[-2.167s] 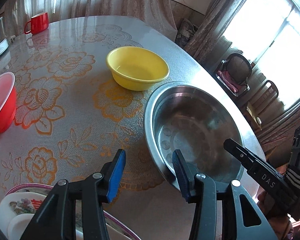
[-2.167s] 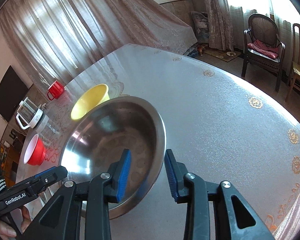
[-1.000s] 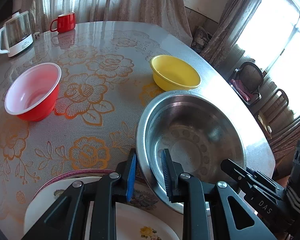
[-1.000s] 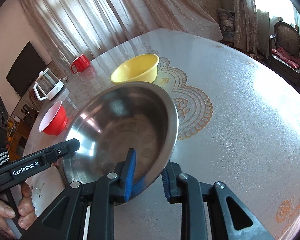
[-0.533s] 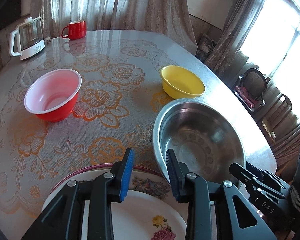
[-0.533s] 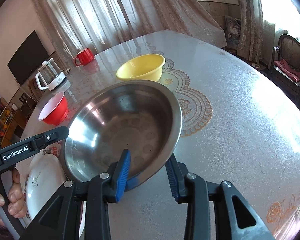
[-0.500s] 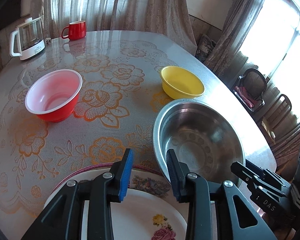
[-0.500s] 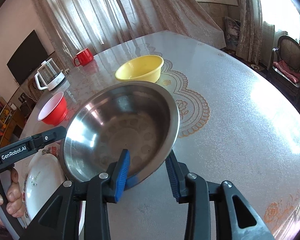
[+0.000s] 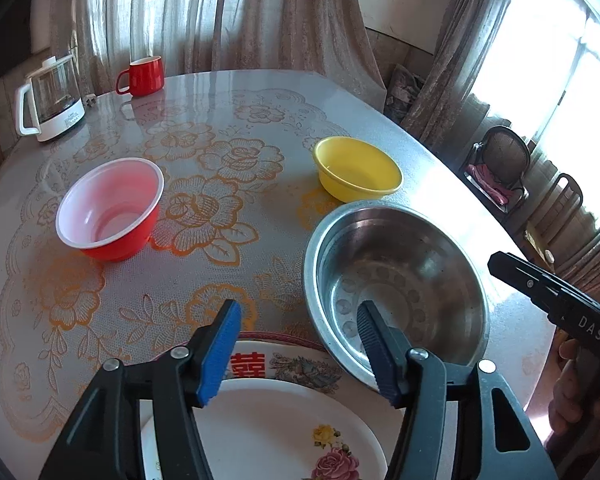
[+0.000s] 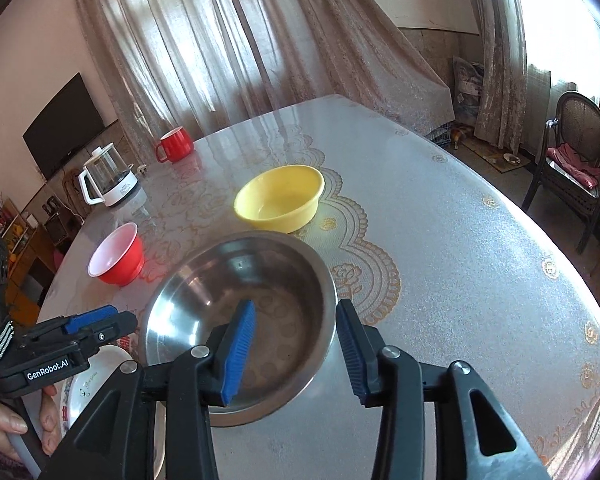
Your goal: Organize plates and bowls
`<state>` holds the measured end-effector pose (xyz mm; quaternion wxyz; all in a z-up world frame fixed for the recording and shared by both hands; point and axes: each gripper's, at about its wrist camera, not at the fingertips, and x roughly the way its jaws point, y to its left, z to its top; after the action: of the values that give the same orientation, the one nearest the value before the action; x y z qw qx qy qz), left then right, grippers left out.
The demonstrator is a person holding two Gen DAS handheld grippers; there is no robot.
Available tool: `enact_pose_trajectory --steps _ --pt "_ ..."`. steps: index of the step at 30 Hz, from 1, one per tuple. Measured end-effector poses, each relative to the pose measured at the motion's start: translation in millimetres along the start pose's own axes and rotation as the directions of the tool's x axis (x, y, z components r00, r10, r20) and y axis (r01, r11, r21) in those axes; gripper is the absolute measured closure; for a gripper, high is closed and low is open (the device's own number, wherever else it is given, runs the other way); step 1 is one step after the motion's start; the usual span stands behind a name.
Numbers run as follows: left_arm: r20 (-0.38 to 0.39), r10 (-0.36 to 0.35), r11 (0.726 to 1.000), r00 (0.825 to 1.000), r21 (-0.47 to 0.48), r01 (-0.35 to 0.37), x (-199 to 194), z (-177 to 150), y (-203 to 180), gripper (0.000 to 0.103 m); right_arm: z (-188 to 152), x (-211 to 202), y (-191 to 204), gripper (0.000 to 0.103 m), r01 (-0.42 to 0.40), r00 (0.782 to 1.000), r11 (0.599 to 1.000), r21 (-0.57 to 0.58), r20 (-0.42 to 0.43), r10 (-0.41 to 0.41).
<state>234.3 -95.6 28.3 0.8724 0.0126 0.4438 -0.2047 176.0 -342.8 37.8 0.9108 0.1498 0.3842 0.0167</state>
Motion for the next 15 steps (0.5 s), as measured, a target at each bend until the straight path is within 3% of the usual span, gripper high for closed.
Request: enact_pose_trajectory --steps 1,3,4,15 --pt "0.012 0.015 1.000 1.000 0.011 -0.015 -0.6 1.3 -1.0 0.031 3.5 2.6 0.6 0.060 -0.023 1.000 1.000 0.002 -0.003 0.023" --pt "0.027 0.036 0.999 0.999 0.032 -0.036 -0.8 4.8 -3.2 0.030 10.3 9.0 2.0 0.044 -0.066 0.998 0.998 0.011 -0.012 0.066" --pt "0.031 0.043 0.998 0.999 0.045 -0.044 -0.4 6.9 -4.8 0.030 13.9 12.2 1.8 0.031 -0.087 0.996 0.996 0.019 -0.018 0.088" --pt "0.058 0.078 0.991 0.995 0.102 -0.084 16.0 32.7 -4.4 0.030 50.4 43.5 -5.7 0.030 -0.197 0.978 0.976 0.095 -0.055 0.203"
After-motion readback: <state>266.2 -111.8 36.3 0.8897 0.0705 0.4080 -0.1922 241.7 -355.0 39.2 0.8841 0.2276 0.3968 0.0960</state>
